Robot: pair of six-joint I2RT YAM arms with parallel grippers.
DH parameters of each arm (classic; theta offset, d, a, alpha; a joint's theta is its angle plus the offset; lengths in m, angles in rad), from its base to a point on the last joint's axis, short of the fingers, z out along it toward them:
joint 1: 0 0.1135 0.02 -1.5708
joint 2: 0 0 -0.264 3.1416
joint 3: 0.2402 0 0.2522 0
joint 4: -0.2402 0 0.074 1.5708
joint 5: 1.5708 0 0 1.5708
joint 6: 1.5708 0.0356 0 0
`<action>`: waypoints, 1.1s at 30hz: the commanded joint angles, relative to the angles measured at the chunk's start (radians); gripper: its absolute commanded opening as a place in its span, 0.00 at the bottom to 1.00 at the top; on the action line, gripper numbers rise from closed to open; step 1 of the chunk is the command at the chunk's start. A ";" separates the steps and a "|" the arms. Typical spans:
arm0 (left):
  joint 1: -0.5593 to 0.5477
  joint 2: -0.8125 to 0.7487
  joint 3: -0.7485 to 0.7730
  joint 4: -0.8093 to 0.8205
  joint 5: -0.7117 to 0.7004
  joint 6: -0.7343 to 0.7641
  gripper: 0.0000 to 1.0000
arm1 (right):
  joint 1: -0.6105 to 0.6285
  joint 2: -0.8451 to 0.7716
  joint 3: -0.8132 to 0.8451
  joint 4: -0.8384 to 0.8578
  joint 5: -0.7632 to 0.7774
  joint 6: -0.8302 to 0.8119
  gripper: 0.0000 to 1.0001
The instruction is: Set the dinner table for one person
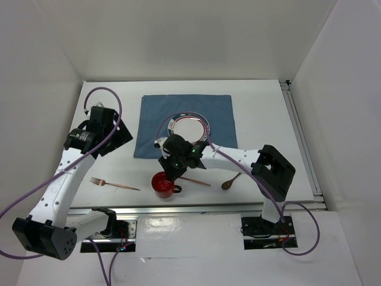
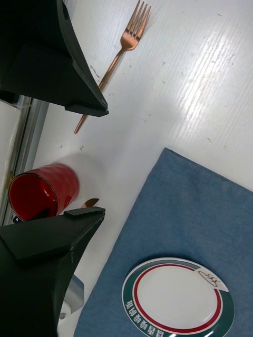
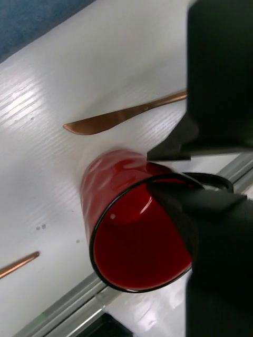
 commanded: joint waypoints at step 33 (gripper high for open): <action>0.005 0.001 -0.277 0.008 0.178 -0.167 0.86 | -0.830 0.538 0.985 -0.298 0.257 0.212 0.00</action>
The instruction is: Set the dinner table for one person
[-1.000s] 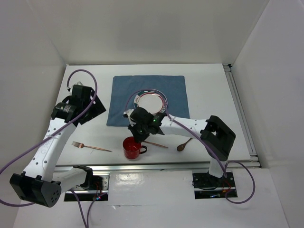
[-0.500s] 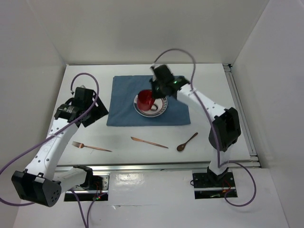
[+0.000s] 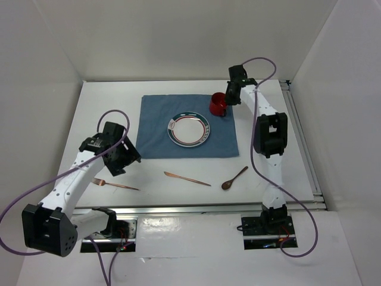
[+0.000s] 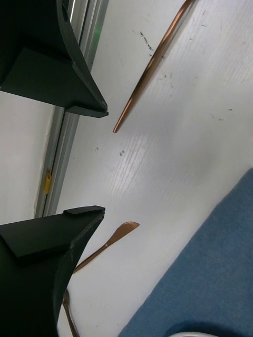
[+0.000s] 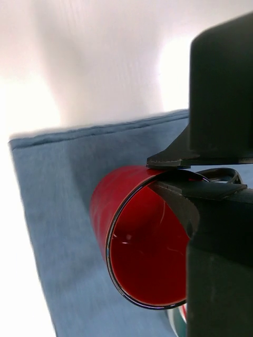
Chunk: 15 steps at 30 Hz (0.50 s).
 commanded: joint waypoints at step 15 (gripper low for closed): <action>0.024 0.050 -0.004 -0.086 -0.080 -0.137 1.00 | -0.042 0.142 0.215 0.011 -0.051 0.024 0.00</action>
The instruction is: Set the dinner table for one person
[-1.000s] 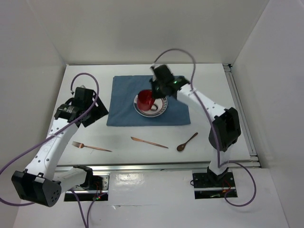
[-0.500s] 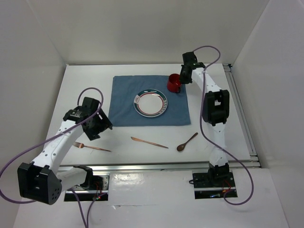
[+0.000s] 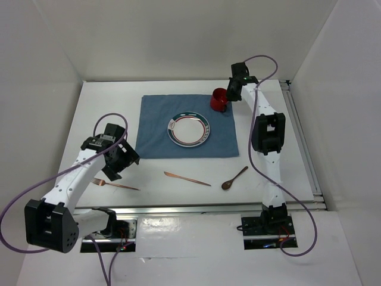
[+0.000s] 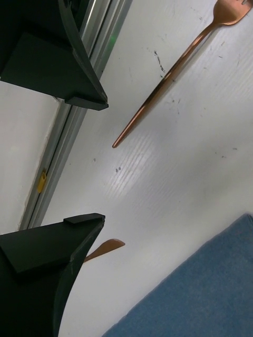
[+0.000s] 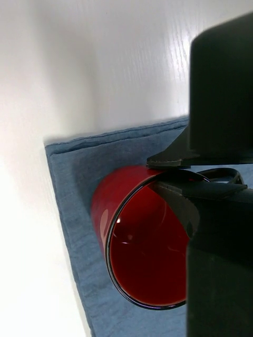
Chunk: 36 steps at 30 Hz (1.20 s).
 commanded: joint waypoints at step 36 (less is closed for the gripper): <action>0.192 0.112 -0.267 0.191 -0.050 -0.304 0.87 | -0.037 -0.627 -0.554 0.190 -0.203 -0.034 0.98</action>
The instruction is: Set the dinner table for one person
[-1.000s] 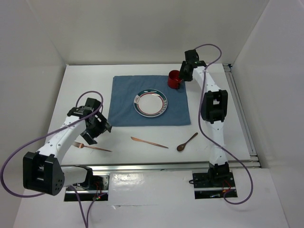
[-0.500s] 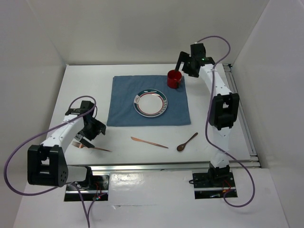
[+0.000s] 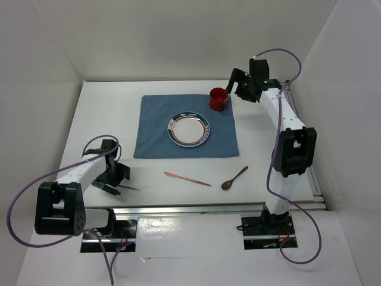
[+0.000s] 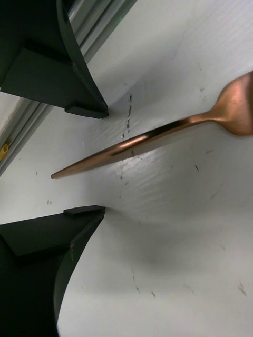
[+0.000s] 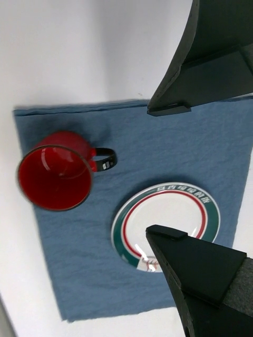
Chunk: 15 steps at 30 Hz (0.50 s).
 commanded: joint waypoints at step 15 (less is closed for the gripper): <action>0.017 0.054 0.154 -0.003 -0.089 0.086 0.00 | -0.015 -0.153 -0.118 0.015 -0.004 -0.009 0.96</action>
